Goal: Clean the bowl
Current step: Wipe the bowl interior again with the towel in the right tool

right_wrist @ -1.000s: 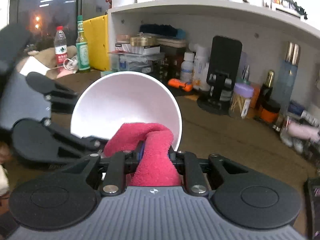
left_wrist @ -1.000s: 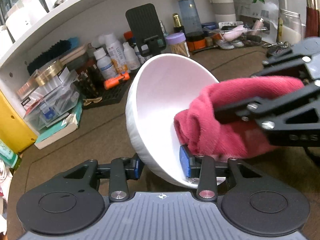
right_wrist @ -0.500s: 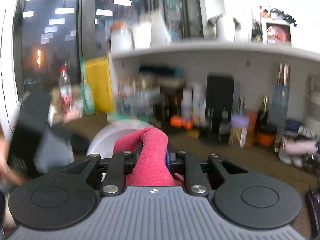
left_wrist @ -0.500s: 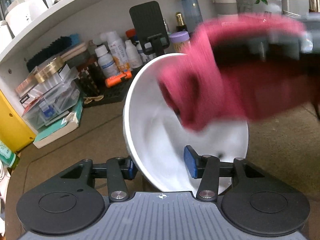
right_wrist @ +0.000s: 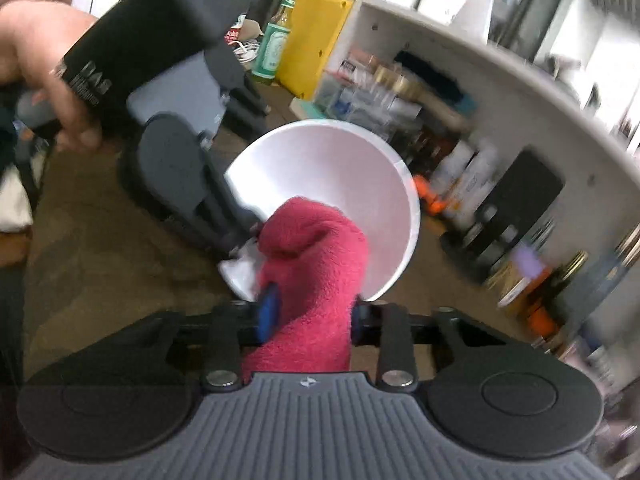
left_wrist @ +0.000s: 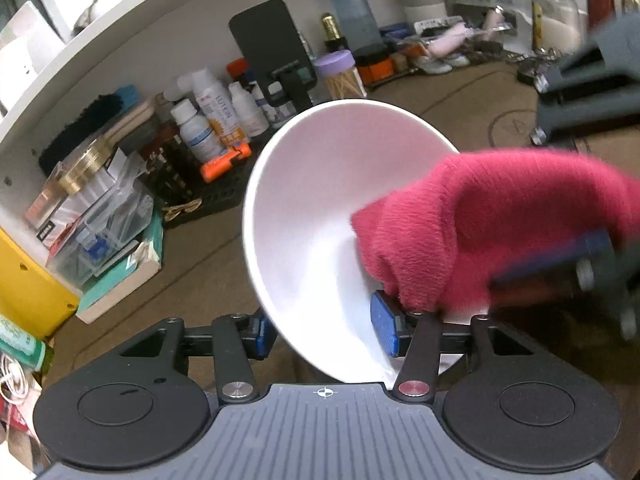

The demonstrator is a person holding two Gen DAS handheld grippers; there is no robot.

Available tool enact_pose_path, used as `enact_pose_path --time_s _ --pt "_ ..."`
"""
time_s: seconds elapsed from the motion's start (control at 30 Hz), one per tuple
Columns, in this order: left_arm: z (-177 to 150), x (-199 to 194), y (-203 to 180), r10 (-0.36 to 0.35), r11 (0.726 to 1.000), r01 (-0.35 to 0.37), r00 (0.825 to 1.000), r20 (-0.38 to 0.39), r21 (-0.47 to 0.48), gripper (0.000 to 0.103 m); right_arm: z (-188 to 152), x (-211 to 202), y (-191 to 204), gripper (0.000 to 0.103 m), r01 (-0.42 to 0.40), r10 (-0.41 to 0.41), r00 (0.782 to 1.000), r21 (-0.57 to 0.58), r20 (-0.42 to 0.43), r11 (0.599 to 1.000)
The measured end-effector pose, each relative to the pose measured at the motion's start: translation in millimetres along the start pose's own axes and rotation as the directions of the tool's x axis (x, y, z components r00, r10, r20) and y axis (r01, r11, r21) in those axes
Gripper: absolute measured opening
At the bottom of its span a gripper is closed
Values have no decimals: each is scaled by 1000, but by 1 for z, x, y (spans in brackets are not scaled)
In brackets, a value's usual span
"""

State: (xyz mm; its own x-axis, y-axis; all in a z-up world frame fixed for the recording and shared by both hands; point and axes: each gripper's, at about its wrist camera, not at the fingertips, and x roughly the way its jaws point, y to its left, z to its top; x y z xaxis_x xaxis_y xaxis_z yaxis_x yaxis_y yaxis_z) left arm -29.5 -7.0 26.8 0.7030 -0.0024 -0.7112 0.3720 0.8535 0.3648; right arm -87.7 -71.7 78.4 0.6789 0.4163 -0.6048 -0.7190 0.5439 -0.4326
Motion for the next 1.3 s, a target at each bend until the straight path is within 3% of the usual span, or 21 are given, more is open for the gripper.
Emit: enact_pose_path --time_s 0.13,0.23,0.33,0.43,0.53,0.7,0.83,0.9,1.0,1.1,1.23,1.3 --pt "-2 -3 -4 2 1000 -2 1000 10 5 52 15 23 9 21 14 -18 998 -68 -53 998" --pt "-2 -5 -4 -9 1000 9 1000 12 -4 51 27 46 12 20 95 -103 992 -101 -74 990" --pt "-4 -4 0 -10 999 10 1000 12 -37 51 38 31 -6 17 127 -134 984 63 116 990" --pt "-6 1 11 3 996 -2 1000 13 -86 51 30 0 -3 17 167 -197 942 131 270 977" --pt "-2 8 15 17 994 -16 1000 6 -108 58 16 -22 -12 17 136 -216 927 261 308 956" --pt "11 16 13 26 992 -25 1000 5 -121 67 -25 -34 -27 18 79 -249 920 478 302 875" --pt "16 17 8 36 994 -37 999 -18 -99 73 -54 -26 -35 18 47 -260 921 579 290 814" --pt "13 15 6 51 995 -53 998 -24 -79 85 -69 -22 -39 18 5 -244 922 622 300 783" --pt "8 10 10 42 993 -45 999 -34 -107 93 -80 -21 -41 18 -34 -223 924 648 310 760" --pt "3 8 15 12 982 -20 999 -39 -189 98 -71 -20 -42 18 -32 -211 921 603 329 797" --pt "-11 12 24 -66 910 55 998 -11 -411 95 -46 -24 -34 19 36 -200 928 461 313 887" --pt "-16 14 27 -70 889 73 997 23 -451 61 -29 -24 -29 19 65 -164 946 332 281 941"
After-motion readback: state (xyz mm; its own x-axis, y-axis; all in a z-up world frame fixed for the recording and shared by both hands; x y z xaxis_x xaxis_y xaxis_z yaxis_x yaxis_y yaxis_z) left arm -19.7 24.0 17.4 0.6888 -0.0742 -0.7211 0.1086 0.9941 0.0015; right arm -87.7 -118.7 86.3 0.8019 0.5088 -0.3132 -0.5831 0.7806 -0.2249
